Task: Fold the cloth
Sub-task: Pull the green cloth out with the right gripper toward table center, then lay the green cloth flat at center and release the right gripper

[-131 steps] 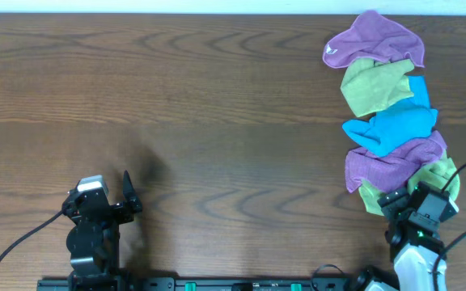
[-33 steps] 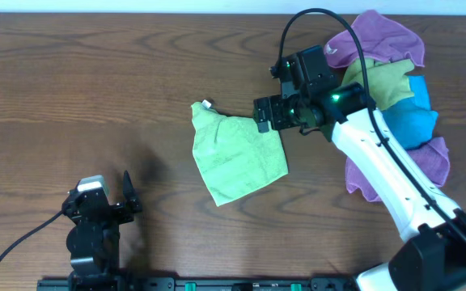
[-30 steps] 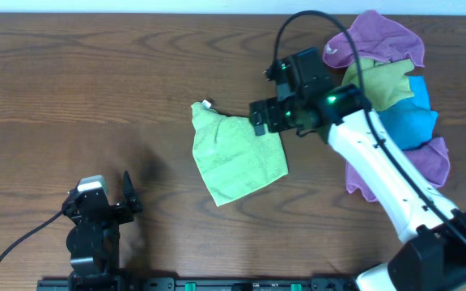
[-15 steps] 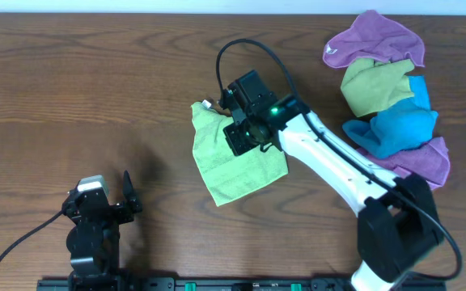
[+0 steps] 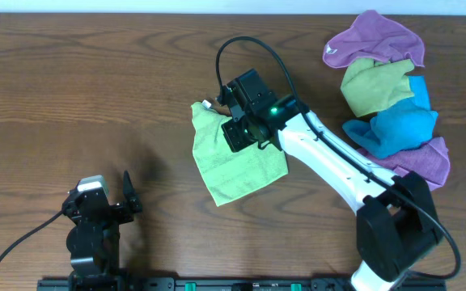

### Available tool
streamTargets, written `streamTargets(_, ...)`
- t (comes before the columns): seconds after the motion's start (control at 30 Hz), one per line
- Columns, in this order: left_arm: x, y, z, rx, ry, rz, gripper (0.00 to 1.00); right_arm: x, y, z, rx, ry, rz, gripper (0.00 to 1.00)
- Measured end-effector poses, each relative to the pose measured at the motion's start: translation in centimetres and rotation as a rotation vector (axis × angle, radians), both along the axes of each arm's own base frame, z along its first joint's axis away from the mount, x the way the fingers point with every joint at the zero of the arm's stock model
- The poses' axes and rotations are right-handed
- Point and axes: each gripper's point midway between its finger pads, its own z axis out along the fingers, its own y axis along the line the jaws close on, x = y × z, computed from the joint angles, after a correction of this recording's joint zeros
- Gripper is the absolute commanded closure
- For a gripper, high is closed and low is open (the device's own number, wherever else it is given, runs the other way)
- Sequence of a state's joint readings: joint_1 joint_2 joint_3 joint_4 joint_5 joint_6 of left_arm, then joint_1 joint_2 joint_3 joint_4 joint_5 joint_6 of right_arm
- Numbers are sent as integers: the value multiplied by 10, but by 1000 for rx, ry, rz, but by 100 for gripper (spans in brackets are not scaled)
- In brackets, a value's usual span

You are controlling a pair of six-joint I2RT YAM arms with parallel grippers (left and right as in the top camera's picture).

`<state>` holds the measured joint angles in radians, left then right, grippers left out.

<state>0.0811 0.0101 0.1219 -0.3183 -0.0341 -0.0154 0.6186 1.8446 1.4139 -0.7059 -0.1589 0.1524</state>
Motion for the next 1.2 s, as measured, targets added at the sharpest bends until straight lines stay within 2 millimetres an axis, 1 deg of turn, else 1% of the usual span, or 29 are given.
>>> streamTargets(0.1, 0, 0, 0, 0, 0, 0, 5, 2, 2, 1, 11, -7, 2, 99)
streamTargets(0.3, 0, 0, 0, 0, 0, 0, 5, -5, 9, 2, 50, 29, 18, 99)
streamTargets(0.37, 0, 0, 0, 0, 0, 0, 5, -12, 6, 0, 40, 62, 16, 99)
streamTargets(0.47, 0, 0, 0, 0, 0, 0, 5, -17, -5, -6, -13, 86, -7, 99)
streamTargets(0.57, 0, 0, 0, 0, 0, 0, 5, -10, -17, -9, -78, 47, -40, 99)
streamTargets(0.67, 0, 0, 0, 0, 0, 0, 5, -3, -20, -8, -98, 15, -54, 99)
streamTargets(0.8, 0, 0, 0, 0, 0, 0, 5, 8, -14, -3, -110, -66, -61, 98)
streamTargets(0.87, 0, 0, 0, 0, 0, 0, 5, 8, -8, -2, -101, -79, -48, 98)
streamTargets(0.93, 0, 0, 0, 0, 0, 0, 5, 2, -2, -5, -94, -61, -27, 98)
streamTargets(1.0, 0, 0, 0, 0, 0, 0, 5, -7, 3, -14, -104, -32, -5, 99)
streamTargets(1.03, 0, 0, 0, 0, 0, 0, 5, -18, 7, -27, -124, 6, 19, 98)
streamTargets(1.07, 0, 0, 0, 0, 0, 0, 5, -24, 8, -35, -135, 26, 32, 98)
streamTargets(1.1, 0, 0, 0, 0, 0, 0, 5, -35, 10, -49, -157, 62, 55, 98)
streamTargets(1.13, 0, 0, 0, 0, 0, 0, 5, -43, 10, -57, -170, 84, 69, 98)
streamTargets(1.17, 0, 0, 0, 0, 0, 0, 5, -57, 12, -68, -190, 115, 94, 98)
streamTargets(1.2, 0, 0, 0, 0, 0, 0, 5, -66, 13, -74, -202, 132, 113, 98)
